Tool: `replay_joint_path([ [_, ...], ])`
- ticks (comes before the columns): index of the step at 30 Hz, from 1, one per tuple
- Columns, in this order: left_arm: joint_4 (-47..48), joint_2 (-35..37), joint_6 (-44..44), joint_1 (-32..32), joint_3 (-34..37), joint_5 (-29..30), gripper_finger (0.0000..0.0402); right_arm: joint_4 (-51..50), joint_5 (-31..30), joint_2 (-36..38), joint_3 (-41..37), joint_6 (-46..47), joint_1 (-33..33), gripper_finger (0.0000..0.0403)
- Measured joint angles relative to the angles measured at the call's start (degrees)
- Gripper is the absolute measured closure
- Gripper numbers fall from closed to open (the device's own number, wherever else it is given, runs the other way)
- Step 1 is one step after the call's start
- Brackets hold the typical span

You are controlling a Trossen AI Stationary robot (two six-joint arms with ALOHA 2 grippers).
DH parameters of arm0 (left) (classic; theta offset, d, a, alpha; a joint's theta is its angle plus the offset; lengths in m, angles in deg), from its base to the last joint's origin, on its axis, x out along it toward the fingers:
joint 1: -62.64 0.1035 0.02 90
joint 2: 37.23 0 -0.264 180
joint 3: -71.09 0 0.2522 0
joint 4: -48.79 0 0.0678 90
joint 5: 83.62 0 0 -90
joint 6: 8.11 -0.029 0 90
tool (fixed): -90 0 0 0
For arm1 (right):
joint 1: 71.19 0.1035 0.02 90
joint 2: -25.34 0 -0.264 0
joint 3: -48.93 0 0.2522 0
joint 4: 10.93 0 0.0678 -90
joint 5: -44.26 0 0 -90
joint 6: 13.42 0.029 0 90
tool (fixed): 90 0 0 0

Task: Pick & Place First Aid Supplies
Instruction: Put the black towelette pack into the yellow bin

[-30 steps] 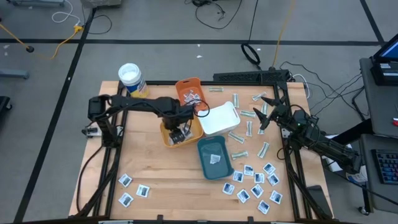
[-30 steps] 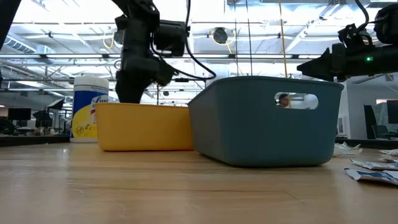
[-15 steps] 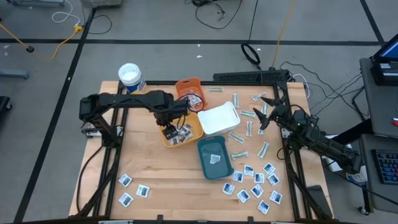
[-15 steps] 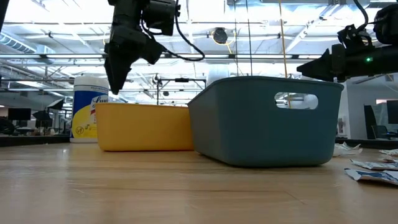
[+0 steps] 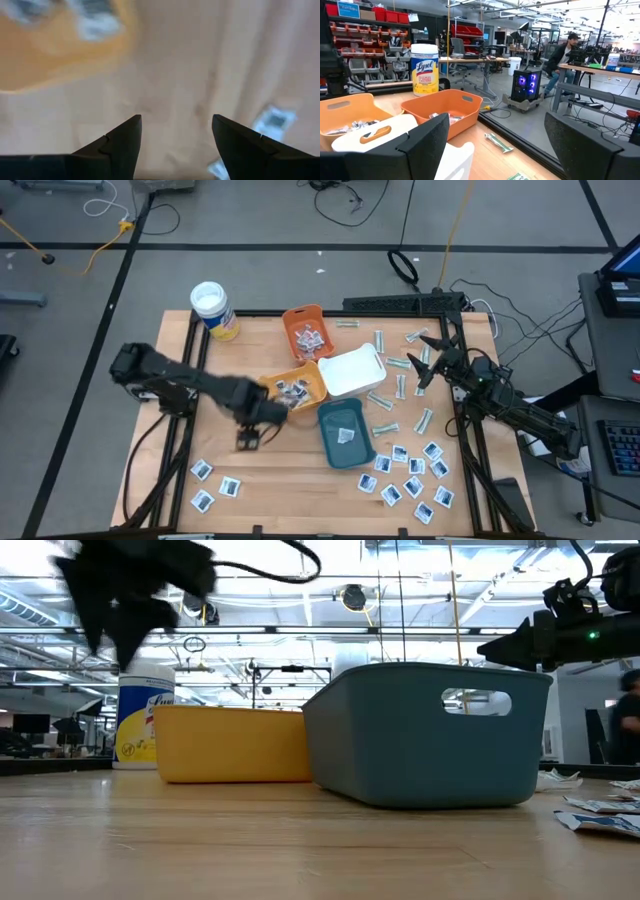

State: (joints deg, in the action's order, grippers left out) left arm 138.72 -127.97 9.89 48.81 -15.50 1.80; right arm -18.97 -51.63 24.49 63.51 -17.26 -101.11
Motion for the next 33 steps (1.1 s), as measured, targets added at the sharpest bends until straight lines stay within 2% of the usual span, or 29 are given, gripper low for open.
replay_joint_path([
  [4,-0.9,1.1,-0.3,-8.9,0.8,-0.1,0.0145,-0.2,0.0,0.0,0.0,0.0,0.0,0.0080],
  [10,-2.7,1.6,-6.4,-21.5,1.0,0.1,0.0141,-0.2,0.0,0.0,0.0,0.0,0.0,0.0080],
  [16,-5.0,1.4,-10.7,-30.2,1.0,0.1,0.0153,-0.2,0.0,0.0,0.0,0.0,0.0,0.0080],
  [23,-8.0,1.4,-13.3,-35.2,1.0,0.2,0.0163,-0.2,0.0,0.0,0.0,0.0,0.0,0.0080],
  [33,-14.4,-4.5,-13.3,-36.3,3.5,0.2,0.0169,-0.2,0.0,0.0,0.0,0.0,0.0,0.0080],
])
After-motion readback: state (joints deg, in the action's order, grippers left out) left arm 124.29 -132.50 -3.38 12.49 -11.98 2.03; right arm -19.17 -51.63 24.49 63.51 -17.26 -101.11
